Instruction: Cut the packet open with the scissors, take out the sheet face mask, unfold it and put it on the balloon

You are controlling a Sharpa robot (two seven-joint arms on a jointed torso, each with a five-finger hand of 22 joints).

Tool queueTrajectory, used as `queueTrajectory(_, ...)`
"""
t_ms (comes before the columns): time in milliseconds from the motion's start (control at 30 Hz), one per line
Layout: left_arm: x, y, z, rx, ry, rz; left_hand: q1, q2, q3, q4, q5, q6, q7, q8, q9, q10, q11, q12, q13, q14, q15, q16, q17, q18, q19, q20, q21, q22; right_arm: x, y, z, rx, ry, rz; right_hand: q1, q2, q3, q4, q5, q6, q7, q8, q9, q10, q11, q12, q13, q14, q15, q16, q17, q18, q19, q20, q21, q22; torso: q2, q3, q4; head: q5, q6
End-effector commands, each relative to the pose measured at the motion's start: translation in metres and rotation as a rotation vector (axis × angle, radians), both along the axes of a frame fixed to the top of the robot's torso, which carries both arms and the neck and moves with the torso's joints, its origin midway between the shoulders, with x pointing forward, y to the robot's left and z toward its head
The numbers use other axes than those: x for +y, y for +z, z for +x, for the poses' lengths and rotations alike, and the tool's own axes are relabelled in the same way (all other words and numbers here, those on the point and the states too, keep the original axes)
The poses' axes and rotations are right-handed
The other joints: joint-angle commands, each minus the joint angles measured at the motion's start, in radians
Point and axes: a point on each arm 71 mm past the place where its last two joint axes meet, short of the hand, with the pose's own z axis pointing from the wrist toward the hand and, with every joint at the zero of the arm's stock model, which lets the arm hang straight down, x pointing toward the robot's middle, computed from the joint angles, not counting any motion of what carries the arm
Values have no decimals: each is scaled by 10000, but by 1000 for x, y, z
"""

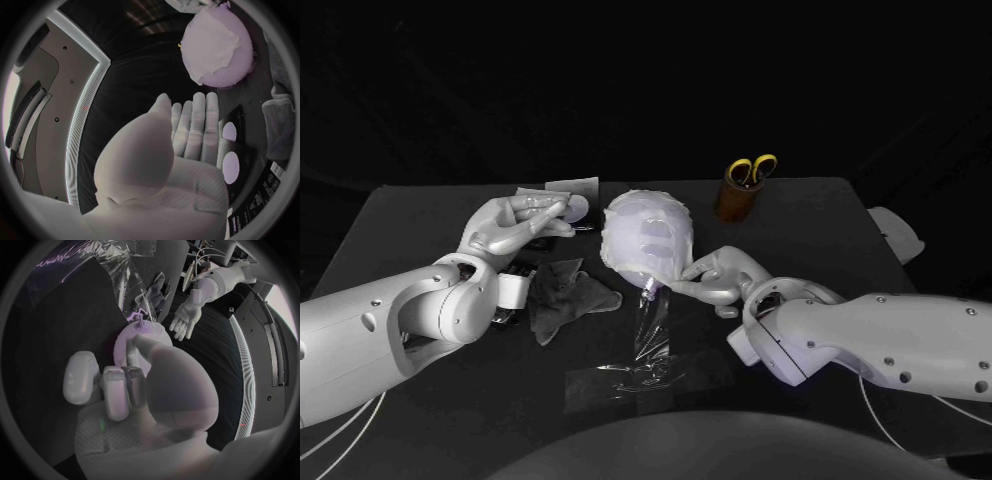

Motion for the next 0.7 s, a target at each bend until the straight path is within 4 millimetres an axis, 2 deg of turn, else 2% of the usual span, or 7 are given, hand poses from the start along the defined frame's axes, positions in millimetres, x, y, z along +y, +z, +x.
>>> queueTrajectory(33, -2, 1, 0, -42, -156, -79, 104, -8, 8, 8, -6, 28, 11, -37, -16, 50, 12, -57, -11, 20, -72, 50, 9, 188, 5, -60, 56, 21, 2, -1, -2, 33, 893, -748, -52, 5, 732, -733, 26, 205, -126, 291, 516, 1062, -82, 36, 2629, 1038, -73, 60, 2626, 200, -4, -74, 43, 112, 9, -1, 2, -5, 1)
queueTrajectory(633, -3, 0, -1, 141, -282, 96, 110, -42, -7, 7, -8, 29, 29, -50, -20, 44, 19, -64, -12, 19, -73, 87, 24, 187, -7, -66, 99, 49, -7, 2, 4, -769, 569, -889, -272, 1, 797, -681, 22, 169, -125, 354, 617, 1062, -76, 36, 2629, 1038, -69, 60, 2626, 201, -13, -69, 26, 117, 0, -7, 2, 22, 1)
queueTrajectory(667, -3, -1, -1, 150, -342, 175, 69, -66, -38, 22, -6, 19, 33, -67, -25, 130, 3, -23, 7, 89, -87, 168, 56, 193, 12, -75, 156, 82, -7, 2, 4, -785, 553, -845, -378, -133, 730, -666, 4, 34, -109, 302, 617, 1062, -62, 36, 2629, 1038, -64, 60, 2626, 211, -41, -66, -23, 85, 0, -7, 1, 27, 1)
queueTrajectory(700, -3, -1, -1, 153, -374, 219, 61, -67, -42, 23, -7, 22, 31, -67, -25, 148, 0, -13, 10, 105, -92, 183, 64, 195, 18, -78, 165, 87, -7, 2, 4, -786, 547, -821, -378, -133, 730, -666, 4, 34, -109, 302, 617, 1062, -62, 36, 2629, 1038, -64, 60, 2626, 211, -41, -66, -23, 85, -1, -4, 1, 25, 1)
